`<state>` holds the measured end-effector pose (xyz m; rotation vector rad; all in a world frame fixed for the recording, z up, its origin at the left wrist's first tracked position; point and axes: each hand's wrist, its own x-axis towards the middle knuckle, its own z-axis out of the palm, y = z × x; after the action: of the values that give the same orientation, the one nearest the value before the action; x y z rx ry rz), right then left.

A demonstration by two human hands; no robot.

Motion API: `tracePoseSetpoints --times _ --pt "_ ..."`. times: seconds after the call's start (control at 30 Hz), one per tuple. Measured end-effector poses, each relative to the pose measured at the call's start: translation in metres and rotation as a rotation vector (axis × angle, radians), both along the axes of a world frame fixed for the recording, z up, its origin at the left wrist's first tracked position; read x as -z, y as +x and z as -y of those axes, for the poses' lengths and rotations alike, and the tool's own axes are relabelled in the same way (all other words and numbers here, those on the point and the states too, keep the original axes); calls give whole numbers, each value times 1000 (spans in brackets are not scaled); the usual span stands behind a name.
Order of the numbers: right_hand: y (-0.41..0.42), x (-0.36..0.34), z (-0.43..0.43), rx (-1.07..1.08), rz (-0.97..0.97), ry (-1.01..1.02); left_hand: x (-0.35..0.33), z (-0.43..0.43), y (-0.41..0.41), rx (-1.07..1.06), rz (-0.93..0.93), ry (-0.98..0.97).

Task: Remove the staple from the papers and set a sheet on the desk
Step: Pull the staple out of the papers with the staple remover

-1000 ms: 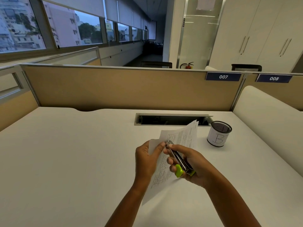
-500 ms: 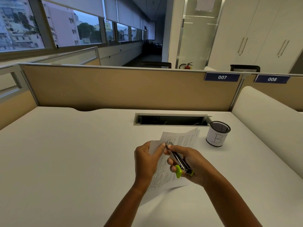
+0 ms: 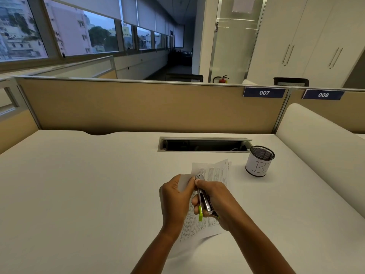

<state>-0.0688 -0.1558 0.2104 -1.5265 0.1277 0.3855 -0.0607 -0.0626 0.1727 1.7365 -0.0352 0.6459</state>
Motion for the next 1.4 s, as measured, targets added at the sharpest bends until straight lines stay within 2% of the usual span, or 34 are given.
tracePoseSetpoints --times 0.13,0.23,0.37,0.47,0.7,1.1,1.23,1.4 --pt "2 -2 -3 63 52 -23 2 -2 2 -4 -14 -15" --pt "12 -8 10 102 122 -89 5 -3 1 58 -98 -96" --pt "14 -13 22 -55 61 -150 4 -8 6 104 -174 -224" --pt "11 -8 20 -134 -28 -92 1 -6 8 134 -181 -259" --pt "15 -4 20 -145 -84 22 0 -2 6 160 -189 -256" --pt "20 -2 21 -166 -121 37 3 -4 9 122 -195 -214" --pt "21 -4 21 -174 -113 0 4 -5 10 105 -193 -209" --pt "22 -7 20 -195 -70 -140 7 -4 10 91 -212 -211"
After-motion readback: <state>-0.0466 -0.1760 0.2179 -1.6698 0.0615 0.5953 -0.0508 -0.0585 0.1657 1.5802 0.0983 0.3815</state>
